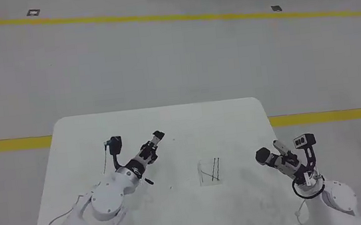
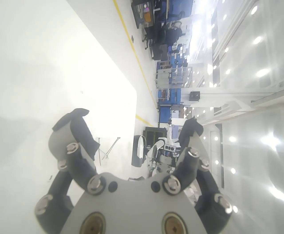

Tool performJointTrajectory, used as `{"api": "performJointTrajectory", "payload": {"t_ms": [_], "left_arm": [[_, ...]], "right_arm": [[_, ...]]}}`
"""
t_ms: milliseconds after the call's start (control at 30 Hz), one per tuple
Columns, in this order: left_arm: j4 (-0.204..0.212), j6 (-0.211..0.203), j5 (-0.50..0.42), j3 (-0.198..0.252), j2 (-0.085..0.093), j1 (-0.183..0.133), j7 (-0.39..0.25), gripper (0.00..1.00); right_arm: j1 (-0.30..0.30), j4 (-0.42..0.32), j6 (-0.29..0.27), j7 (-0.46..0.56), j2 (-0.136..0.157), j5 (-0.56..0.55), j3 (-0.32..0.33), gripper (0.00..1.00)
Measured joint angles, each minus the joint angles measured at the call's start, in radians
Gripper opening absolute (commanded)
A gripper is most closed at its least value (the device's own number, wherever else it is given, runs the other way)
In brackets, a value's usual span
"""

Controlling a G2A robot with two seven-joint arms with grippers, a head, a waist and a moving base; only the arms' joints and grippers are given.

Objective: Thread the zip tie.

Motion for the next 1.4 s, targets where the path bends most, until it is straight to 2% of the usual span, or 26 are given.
{"api": "performJointTrajectory", "payload": {"t_ms": [67,233,300,367,667,733,833,967,1067,1133,1167,1400], "left_arm": [[0.018,0.036,0.043,0.057,-0.010,-0.028,-0.004,1.00],[0.081,0.144,0.187,0.231,-0.051,-0.122,-0.009,1.00],[0.111,0.162,0.208,0.288,-0.071,-0.150,-0.002,1.00],[0.144,0.161,0.237,0.317,-0.081,-0.168,0.008,1.00],[0.146,0.160,0.245,0.319,-0.081,-0.168,0.011,1.00],[0.154,0.160,0.260,0.334,-0.085,-0.180,-0.001,1.00],[0.196,0.160,0.381,0.398,-0.108,-0.225,-0.043,1.00],[0.279,0.160,0.501,0.429,-0.154,-0.268,-0.113,1.00],[0.344,0.160,0.565,0.408,-0.199,-0.280,-0.164,1.00],[0.379,0.160,0.594,0.369,-0.233,-0.270,-0.156,1.00],[0.386,0.160,0.610,0.359,-0.241,-0.267,-0.139,1.00],[0.387,0.158,0.622,0.360,-0.242,-0.266,-0.135,1.00]], "right_arm": [[0.000,0.000,0.000,0.000,0.000,0.000,0.000,1.00],[0.000,0.000,0.000,0.000,0.000,0.000,0.000,1.00],[0.000,0.000,0.000,0.000,0.000,0.000,0.000,1.00],[0.000,0.000,0.000,0.000,0.000,0.000,0.000,1.00],[0.000,0.000,0.000,0.000,0.000,0.000,0.000,1.00],[0.000,0.000,0.000,0.000,0.000,0.000,0.000,1.00],[0.000,0.000,0.000,0.000,0.000,0.000,0.000,1.00],[0.000,0.000,0.000,0.000,0.000,0.000,0.000,1.00],[0.000,0.000,0.000,0.000,0.000,0.000,0.000,1.00],[0.000,0.000,0.000,0.000,0.000,0.000,0.000,1.00],[0.000,0.000,0.000,0.000,0.000,0.000,0.000,1.00],[0.000,0.000,0.000,0.000,0.000,0.000,0.000,1.00]]}}
